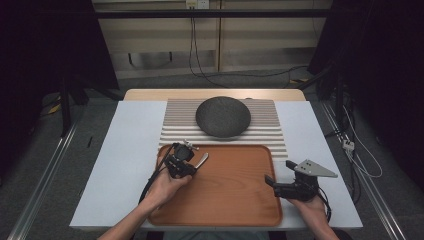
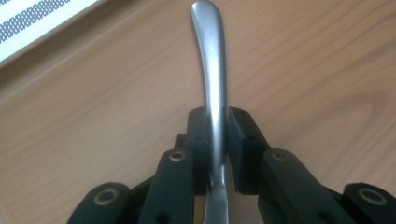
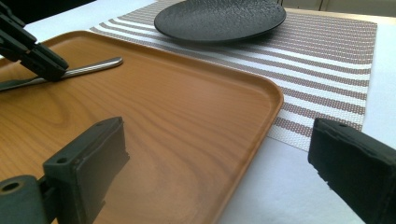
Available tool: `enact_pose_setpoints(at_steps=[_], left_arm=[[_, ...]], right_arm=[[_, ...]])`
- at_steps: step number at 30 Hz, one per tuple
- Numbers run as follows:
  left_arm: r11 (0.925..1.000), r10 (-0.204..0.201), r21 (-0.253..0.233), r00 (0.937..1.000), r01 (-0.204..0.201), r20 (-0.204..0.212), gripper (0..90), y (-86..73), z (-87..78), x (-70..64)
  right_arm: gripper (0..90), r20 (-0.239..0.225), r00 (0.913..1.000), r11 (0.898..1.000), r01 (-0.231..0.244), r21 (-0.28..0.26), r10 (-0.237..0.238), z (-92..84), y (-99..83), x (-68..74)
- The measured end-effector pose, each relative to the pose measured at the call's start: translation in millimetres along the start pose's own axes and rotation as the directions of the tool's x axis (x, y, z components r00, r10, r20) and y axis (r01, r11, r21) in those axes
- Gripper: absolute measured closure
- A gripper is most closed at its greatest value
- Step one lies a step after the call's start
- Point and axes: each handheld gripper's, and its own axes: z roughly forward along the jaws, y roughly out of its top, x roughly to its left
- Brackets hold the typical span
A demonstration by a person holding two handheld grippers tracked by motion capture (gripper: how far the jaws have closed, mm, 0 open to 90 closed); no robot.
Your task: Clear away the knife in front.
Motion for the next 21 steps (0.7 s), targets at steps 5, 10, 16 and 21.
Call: enact_pose_setpoints(at_steps=[5,10,16,21], left_arm=[[1.0,0.006,-0.007,0.9999,-0.006,-0.009,79.7,-4.7,-1.9,-2.1],[0.9996,0.021,-0.02,0.9996,-0.021,-0.02,79.5,-9.4,-3.5,-4.8],[0.9985,0.035,-0.043,0.9994,-0.035,-0.005,79.0,-13.7,-4.3,-3.0],[0.9962,0.057,-0.065,0.9981,-0.059,-0.022,74.8,-16.1,-4.4,-3.0]], right_arm=[[4.5,0.001,1.0,1.0,0.0,0.002,0.0,0.1,0.0,0.0],[4.6,0.002,1.0,1.0,0.0,-0.001,0.0,-1.7,-0.2,0.1],[4.7,0.006,1.0,1.0,-0.001,-0.002,0.001,-2.7,-0.5,-0.3],[4.7,0.01,0.9999,1.0,-0.001,-0.001,0.001,-3.1,-0.6,-0.4]])
